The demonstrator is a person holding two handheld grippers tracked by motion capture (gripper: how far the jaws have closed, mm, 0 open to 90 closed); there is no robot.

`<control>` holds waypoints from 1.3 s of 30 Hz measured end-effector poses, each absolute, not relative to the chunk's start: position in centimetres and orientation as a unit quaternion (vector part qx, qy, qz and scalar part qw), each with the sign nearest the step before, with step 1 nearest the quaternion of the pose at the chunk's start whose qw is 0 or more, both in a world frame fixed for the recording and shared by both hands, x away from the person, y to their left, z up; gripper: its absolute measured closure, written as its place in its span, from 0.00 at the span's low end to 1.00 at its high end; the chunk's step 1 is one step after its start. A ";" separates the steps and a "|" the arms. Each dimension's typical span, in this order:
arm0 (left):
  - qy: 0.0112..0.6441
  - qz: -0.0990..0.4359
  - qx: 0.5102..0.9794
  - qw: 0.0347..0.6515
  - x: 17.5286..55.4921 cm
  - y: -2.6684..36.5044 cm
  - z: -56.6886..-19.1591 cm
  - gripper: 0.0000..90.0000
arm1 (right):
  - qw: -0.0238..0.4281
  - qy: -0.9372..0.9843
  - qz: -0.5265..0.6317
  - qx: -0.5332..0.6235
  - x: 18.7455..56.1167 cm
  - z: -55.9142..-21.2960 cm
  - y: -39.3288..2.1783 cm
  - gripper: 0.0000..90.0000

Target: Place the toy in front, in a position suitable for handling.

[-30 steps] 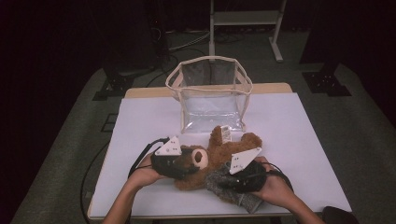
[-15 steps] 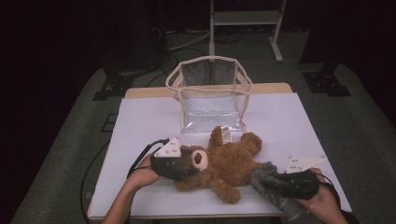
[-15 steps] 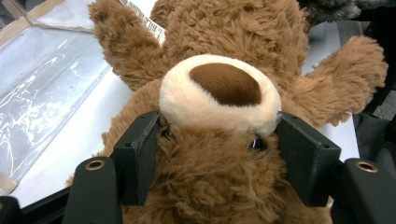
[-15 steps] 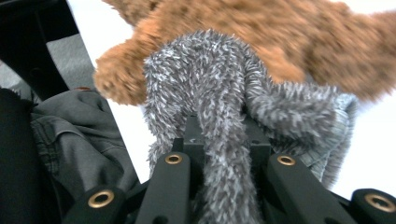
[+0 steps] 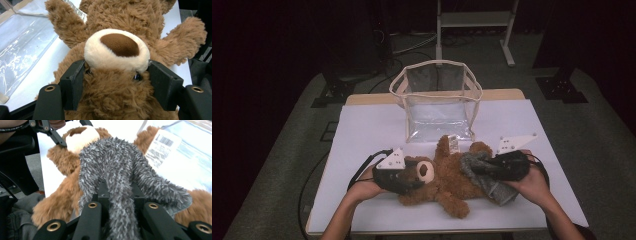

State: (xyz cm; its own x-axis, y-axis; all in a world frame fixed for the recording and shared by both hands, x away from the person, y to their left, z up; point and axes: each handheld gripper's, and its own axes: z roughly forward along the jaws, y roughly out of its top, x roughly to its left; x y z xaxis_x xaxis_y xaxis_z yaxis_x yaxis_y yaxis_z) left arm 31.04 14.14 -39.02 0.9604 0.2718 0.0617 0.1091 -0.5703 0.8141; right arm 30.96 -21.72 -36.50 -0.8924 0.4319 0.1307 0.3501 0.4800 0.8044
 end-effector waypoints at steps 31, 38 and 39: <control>0.052 0.103 0.892 0.436 30.3 12.5 -38.7 0.34 | 0.018 0.865 0.439 0.243 35.0 -37.1 -21.1 0.84; 0.053 0.081 0.888 0.450 30.8 13.4 -38.8 0.32 | -0.002 0.855 0.458 0.243 32.5 -38.4 -21.6 0.84; 0.044 0.088 0.891 0.444 30.5 13.1 -38.5 0.31 | 0.000 0.855 0.459 0.241 32.2 -38.4 -21.7 0.84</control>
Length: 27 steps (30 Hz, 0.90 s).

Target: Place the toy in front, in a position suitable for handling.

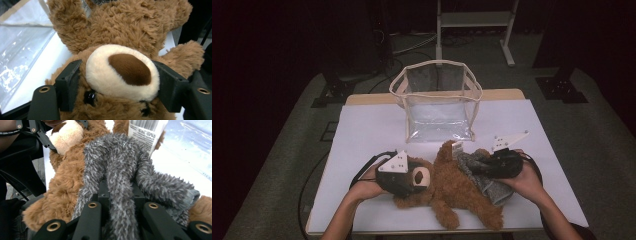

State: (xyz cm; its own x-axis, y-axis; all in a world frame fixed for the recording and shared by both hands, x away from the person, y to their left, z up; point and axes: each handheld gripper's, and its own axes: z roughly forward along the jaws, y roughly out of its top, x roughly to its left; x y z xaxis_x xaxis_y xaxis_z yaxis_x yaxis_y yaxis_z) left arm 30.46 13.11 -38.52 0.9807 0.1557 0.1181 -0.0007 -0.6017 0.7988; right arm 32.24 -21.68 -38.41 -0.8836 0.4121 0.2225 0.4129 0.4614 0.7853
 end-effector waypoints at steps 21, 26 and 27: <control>0.083 0.040 0.876 0.473 31.7 14.2 -36.9 0.39 | -0.012 -0.860 -0.461 -0.219 30.9 -38.0 -21.3 0.83; 0.065 0.035 0.888 0.453 31.1 13.6 -37.3 0.39 | -0.025 -0.868 -0.459 -0.189 30.3 -36.3 -19.7 0.83; 0.065 0.039 0.889 0.451 31.0 13.5 -37.4 0.39 | -0.027 -0.870 -0.456 -0.185 30.4 -36.1 -19.3 0.83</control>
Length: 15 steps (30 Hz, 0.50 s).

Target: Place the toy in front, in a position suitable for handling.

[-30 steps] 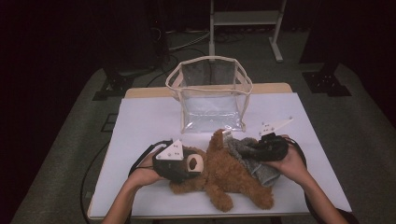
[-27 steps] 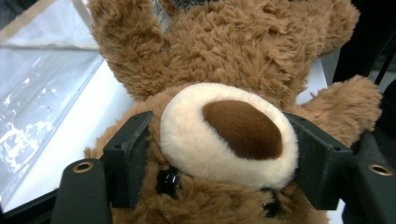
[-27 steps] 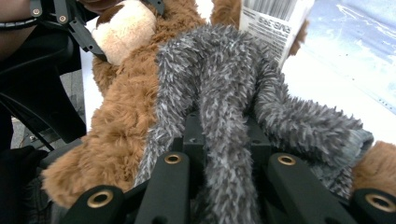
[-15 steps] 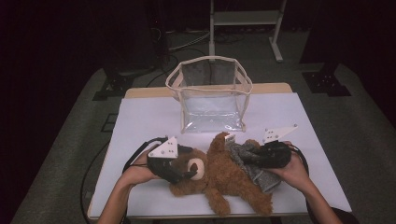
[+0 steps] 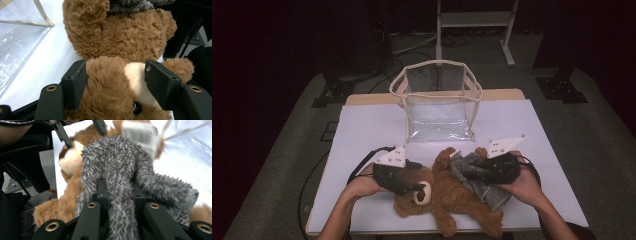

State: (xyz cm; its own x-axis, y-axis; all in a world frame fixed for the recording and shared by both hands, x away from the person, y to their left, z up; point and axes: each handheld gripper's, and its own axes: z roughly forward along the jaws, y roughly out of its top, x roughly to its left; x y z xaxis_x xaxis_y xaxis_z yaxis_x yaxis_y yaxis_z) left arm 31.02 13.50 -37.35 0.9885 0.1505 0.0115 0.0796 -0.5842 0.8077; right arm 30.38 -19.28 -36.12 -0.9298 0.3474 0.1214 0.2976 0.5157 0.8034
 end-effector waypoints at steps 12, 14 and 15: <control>0.069 0.050 0.890 0.448 30.8 13.5 -37.8 0.39 | 0.009 0.866 0.450 0.218 31.7 -37.4 -21.9 0.82; 0.069 0.050 0.890 0.448 30.7 13.4 -37.8 0.39 | 0.014 0.865 0.444 0.234 31.6 -37.6 -23.3 0.82; 0.067 0.050 0.892 0.445 30.7 13.3 -37.8 0.39 | 0.015 0.861 0.444 0.248 31.5 -37.6 -24.4 0.82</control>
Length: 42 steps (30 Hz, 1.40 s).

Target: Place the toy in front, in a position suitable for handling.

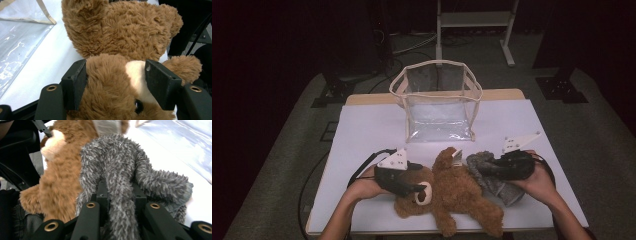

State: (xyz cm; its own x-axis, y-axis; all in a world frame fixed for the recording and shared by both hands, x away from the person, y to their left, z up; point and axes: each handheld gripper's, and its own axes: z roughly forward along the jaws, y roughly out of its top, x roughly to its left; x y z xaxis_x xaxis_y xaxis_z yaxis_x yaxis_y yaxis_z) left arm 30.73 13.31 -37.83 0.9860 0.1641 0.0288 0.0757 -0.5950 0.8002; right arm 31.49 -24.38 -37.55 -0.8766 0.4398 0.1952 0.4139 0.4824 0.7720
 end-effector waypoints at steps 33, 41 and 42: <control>0.066 0.059 0.892 0.443 30.6 13.1 -37.9 0.38 | 0.005 0.857 0.449 0.251 31.1 -37.0 -25.0 0.81; 0.069 0.062 0.891 0.444 30.6 13.2 -37.9 0.38 | -0.004 0.852 0.461 0.250 30.2 -38.5 -24.7 0.82; 0.070 0.063 0.891 0.445 30.6 13.2 -37.9 0.38 | -0.011 0.845 0.468 0.260 29.9 -39.2 -25.4 0.82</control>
